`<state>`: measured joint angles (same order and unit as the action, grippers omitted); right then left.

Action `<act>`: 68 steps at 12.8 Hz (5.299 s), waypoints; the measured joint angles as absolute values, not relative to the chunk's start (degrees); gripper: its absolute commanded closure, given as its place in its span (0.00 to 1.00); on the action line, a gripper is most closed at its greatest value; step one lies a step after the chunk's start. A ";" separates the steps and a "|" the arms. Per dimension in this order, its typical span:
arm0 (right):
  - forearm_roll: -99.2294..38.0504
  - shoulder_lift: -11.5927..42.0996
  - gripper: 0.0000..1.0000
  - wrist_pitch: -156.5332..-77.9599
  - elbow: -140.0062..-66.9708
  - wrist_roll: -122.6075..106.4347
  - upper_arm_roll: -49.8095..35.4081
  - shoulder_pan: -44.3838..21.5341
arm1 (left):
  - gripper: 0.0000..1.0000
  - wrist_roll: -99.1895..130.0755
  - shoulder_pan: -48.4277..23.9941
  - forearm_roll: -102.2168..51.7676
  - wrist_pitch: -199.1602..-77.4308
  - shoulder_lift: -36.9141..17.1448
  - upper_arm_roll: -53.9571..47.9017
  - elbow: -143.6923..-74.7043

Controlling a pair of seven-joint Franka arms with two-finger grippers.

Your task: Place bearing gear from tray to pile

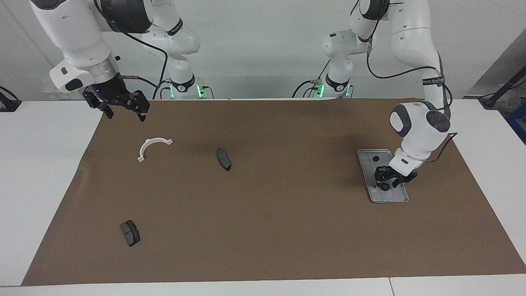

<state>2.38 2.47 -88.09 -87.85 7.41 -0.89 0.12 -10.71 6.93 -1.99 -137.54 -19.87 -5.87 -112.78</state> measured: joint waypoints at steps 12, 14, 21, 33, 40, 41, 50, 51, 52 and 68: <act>2.38 2.47 0.00 -88.09 -87.85 7.41 -0.89 0.12 | 0.76 -10.72 6.93 -1.95 -137.56 -20.14 -5.81 -112.80; 2.38 2.46 0.00 -88.09 -87.85 7.41 -0.89 0.12 | 0.80 -10.72 6.92 -1.95 -137.55 -20.14 -5.83 -112.76; 2.38 2.38 0.00 -88.09 -87.85 7.41 -0.89 0.12 | 0.80 3.90 -0.06 -1.97 -130.52 -20.94 -6.26 -106.60; 2.39 2.23 0.00 -88.10 -87.87 7.41 -0.62 0.46 | 0.63 39.59 -24.26 -2.00 -133.37 -22.30 -6.71 -105.63; 2.31 0.76 0.00 -95.47 -94.11 7.28 -0.82 1.04 | 0.00 41.90 -27.19 -2.00 -134.85 -24.34 -5.81 -104.01; 1.89 0.52 0.00 -96.61 -95.12 7.28 -0.98 0.73 | 0.00 41.85 -26.19 -1.99 -134.45 -24.14 -5.62 -103.51; 0.60 9.18 0.00 -114.20 -100.11 21.42 -1.33 -13.87 | 0.00 14.22 -6.44 -1.86 -117.29 -20.07 -4.92 -101.57; 0.60 11.10 0.00 -116.85 -100.10 24.44 -1.36 -15.95 | 0.03 9.20 -3.88 -1.86 -116.92 -19.89 -4.89 -101.95; 0.60 12.79 0.00 -119.14 -100.05 27.07 -1.38 -17.92 | 0.05 4.64 -1.54 -1.86 -116.88 -19.76 -4.86 -102.60; 4.91 38.33 0.00 -122.69 -78.17 50.10 -1.30 -36.03 | 0.39 -7.60 8.56 -1.85 -128.54 -16.49 -5.40 -116.32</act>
